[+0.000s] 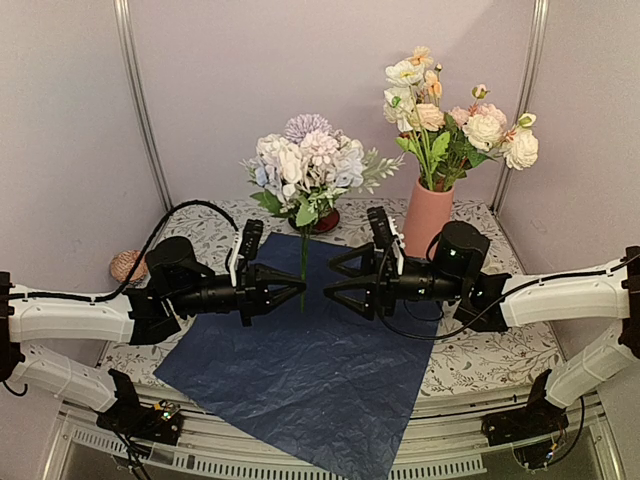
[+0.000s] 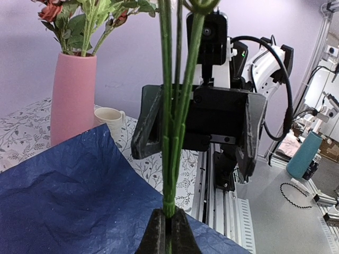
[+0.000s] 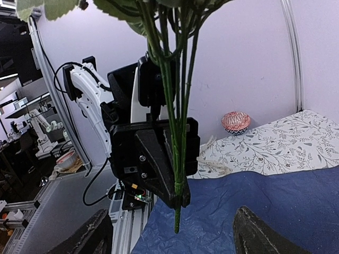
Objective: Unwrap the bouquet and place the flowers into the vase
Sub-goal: Pass from the left arm to the right
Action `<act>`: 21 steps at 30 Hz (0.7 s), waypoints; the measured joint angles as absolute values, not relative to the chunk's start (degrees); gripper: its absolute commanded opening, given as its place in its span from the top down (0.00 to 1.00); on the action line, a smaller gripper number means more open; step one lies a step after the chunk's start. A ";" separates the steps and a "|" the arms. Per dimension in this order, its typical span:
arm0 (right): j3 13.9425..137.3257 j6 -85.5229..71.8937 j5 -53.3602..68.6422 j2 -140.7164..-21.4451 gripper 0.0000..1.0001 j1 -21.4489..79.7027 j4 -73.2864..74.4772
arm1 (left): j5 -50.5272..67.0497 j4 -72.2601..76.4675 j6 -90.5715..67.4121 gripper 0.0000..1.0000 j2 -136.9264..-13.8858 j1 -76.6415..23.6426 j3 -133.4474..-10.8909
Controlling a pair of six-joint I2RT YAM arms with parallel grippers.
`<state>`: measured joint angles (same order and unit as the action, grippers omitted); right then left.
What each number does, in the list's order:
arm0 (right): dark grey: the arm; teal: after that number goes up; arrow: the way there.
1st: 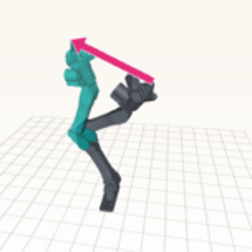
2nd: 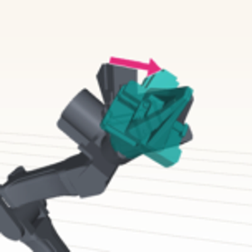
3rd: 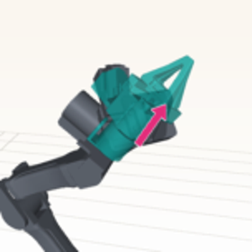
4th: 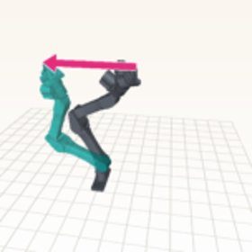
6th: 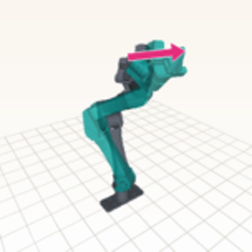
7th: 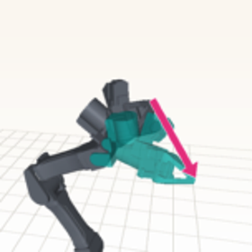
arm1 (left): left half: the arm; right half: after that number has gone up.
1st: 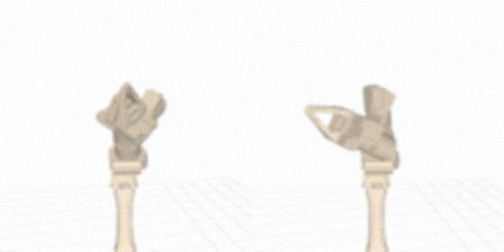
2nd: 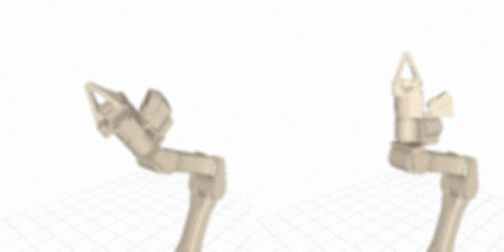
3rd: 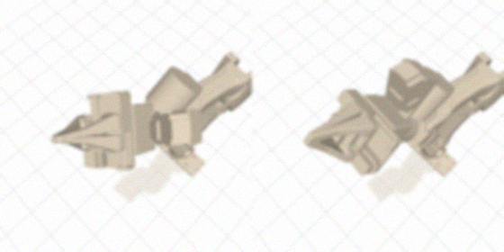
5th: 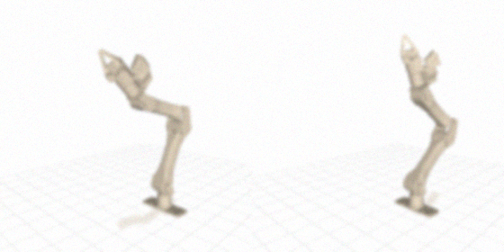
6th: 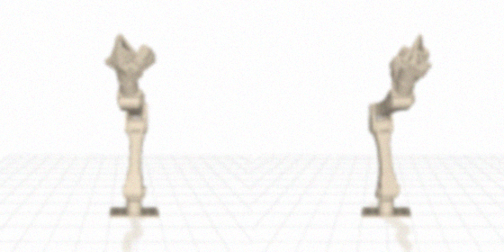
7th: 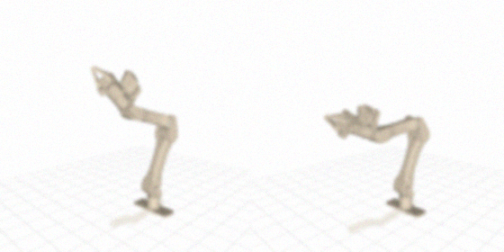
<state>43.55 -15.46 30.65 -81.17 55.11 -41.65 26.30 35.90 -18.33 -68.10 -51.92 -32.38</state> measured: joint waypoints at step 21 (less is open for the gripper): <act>47.88 -17.06 38.39 -83.02 0.41 54.72 -34.26 | 28.25 35.75 -18.00 1.00 -70.61 -51.92 -32.62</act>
<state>47.88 -17.06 38.39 -83.02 54.72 -34.26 28.25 35.75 -18.00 -70.61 -51.92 -32.62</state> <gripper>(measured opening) 0.615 0.024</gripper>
